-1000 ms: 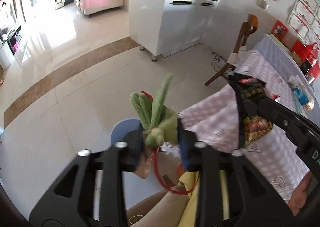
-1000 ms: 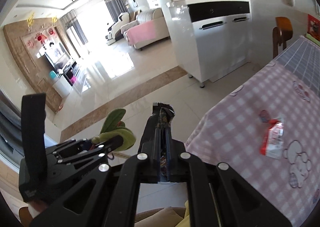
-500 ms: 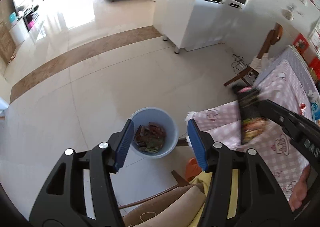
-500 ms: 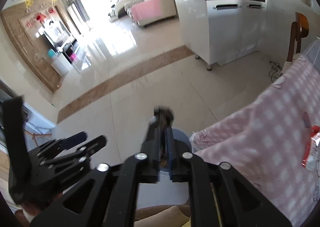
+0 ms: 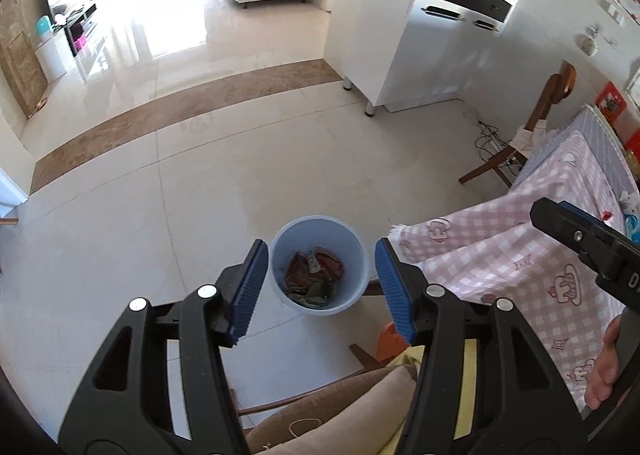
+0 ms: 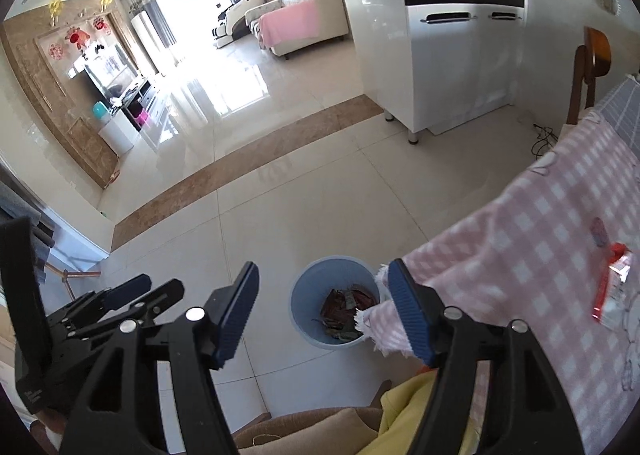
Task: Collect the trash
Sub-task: 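Move the left tool back to the table while the right tool grasps the white red-print wrapper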
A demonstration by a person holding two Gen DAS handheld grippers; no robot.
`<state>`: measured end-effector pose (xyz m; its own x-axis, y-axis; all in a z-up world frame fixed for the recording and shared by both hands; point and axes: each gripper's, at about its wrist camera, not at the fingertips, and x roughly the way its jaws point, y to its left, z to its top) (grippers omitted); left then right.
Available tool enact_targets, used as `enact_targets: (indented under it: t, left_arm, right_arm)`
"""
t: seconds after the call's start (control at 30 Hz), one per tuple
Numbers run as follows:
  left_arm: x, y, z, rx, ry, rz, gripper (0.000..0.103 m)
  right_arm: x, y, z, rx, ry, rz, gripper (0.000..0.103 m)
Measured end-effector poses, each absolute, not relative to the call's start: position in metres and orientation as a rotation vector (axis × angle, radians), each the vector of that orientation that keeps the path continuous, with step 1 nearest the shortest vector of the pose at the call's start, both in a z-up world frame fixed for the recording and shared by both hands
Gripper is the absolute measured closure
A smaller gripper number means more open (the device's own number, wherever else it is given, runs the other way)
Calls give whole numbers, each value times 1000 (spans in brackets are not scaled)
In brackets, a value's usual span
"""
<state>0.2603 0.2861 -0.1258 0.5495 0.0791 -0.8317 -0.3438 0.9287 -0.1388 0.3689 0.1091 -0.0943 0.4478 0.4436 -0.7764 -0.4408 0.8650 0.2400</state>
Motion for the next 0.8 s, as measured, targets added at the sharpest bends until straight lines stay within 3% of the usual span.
enact_targets:
  t: [0.4, 0.8]
  left_arm:
    - [276, 216, -107, -228, 925, 118, 45]
    - [302, 150, -84, -162, 902, -4, 41]
  right_arm:
    - [356, 11, -56, 49, 829, 393, 28]
    - [379, -77, -88, 135, 895, 191, 28]
